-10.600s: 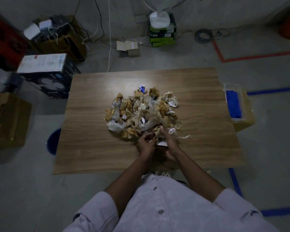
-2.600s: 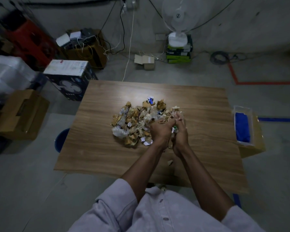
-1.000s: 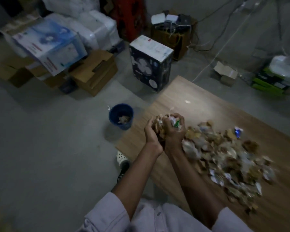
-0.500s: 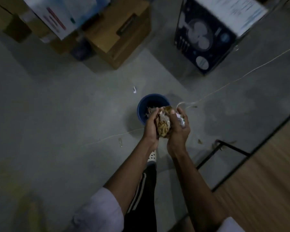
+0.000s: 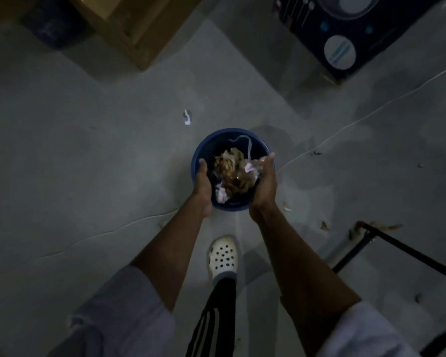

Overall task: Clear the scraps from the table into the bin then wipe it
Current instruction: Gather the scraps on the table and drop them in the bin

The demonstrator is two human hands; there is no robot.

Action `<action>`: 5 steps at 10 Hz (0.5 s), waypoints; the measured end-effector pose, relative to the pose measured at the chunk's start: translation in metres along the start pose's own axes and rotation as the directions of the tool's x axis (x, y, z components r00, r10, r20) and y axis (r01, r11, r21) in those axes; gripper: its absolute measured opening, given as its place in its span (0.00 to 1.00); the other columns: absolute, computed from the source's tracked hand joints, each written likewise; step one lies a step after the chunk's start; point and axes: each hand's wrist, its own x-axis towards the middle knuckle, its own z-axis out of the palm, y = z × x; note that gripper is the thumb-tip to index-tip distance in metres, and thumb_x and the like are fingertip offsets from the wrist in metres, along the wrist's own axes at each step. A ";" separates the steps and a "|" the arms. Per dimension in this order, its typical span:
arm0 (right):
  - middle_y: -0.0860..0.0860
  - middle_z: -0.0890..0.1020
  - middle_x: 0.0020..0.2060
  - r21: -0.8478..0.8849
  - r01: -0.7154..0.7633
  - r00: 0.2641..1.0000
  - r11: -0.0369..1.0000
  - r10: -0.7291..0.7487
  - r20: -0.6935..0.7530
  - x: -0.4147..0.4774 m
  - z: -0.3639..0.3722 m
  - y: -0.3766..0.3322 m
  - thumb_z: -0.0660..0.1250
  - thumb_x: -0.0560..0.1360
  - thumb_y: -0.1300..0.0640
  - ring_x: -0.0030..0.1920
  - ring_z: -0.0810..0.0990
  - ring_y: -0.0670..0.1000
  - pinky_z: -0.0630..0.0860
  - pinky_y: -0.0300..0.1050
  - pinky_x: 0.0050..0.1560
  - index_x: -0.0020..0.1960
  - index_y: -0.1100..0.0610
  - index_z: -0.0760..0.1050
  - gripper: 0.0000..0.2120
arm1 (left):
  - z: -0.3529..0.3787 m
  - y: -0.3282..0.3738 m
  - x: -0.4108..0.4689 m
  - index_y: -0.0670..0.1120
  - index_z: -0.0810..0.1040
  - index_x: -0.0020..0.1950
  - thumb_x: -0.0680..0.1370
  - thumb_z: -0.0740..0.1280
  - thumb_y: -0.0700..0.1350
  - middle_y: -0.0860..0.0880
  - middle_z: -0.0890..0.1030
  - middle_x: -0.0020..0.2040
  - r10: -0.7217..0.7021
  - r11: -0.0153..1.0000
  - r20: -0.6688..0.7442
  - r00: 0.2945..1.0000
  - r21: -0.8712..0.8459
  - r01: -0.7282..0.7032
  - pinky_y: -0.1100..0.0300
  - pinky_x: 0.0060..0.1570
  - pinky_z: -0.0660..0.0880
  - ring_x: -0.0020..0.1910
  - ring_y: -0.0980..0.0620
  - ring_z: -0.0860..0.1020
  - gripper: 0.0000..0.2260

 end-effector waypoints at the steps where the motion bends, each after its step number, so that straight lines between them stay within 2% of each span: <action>1: 0.48 0.79 0.64 0.071 -0.046 0.999 0.996 0.046 0.003 -0.047 0.003 -0.026 0.49 0.80 0.28 0.61 0.79 0.50 0.75 0.48 0.58 0.76 0.52 0.70 0.37 | 0.007 0.000 -0.043 0.48 0.70 0.76 0.83 0.52 0.66 0.54 0.73 0.64 0.060 0.985 -0.041 0.997 0.164 -0.053 0.56 0.66 0.67 0.64 0.52 0.71 0.29; 2: 0.52 0.72 0.73 0.122 -0.048 0.997 0.991 0.056 -0.057 -0.109 -0.015 -0.051 0.44 0.84 0.35 0.74 0.69 0.54 0.68 0.50 0.66 0.79 0.53 0.65 0.33 | 0.022 0.000 -0.111 0.48 0.64 0.80 0.85 0.52 0.61 0.53 0.73 0.63 0.120 0.966 -0.009 0.993 0.230 -0.115 0.58 0.59 0.67 0.64 0.51 0.72 0.27; 3: 0.51 0.72 0.74 0.187 -0.056 0.994 0.981 0.074 -0.087 -0.186 -0.040 -0.081 0.44 0.83 0.32 0.77 0.66 0.54 0.67 0.53 0.67 0.71 0.51 0.73 0.33 | 0.034 -0.007 -0.188 0.51 0.62 0.82 0.84 0.52 0.64 0.44 0.67 0.78 0.130 0.959 0.051 0.990 0.247 -0.139 0.47 0.71 0.62 0.76 0.44 0.65 0.29; 4: 0.52 0.73 0.74 0.285 0.019 0.999 0.958 -0.004 -0.052 -0.268 -0.079 -0.105 0.44 0.83 0.31 0.76 0.67 0.53 0.70 0.55 0.65 0.73 0.54 0.74 0.35 | 0.050 -0.019 -0.279 0.50 0.67 0.79 0.84 0.54 0.64 0.43 0.73 0.74 0.204 0.934 0.167 0.965 0.264 -0.243 0.47 0.67 0.67 0.75 0.43 0.68 0.28; 5: 0.53 0.76 0.71 0.337 0.144 0.988 0.931 -0.155 0.005 -0.357 -0.122 -0.128 0.46 0.84 0.33 0.73 0.71 0.54 0.73 0.58 0.65 0.73 0.54 0.75 0.34 | 0.067 -0.043 -0.372 0.48 0.70 0.77 0.84 0.57 0.61 0.44 0.78 0.69 0.333 0.884 0.287 0.898 0.236 -0.403 0.47 0.65 0.71 0.70 0.45 0.74 0.26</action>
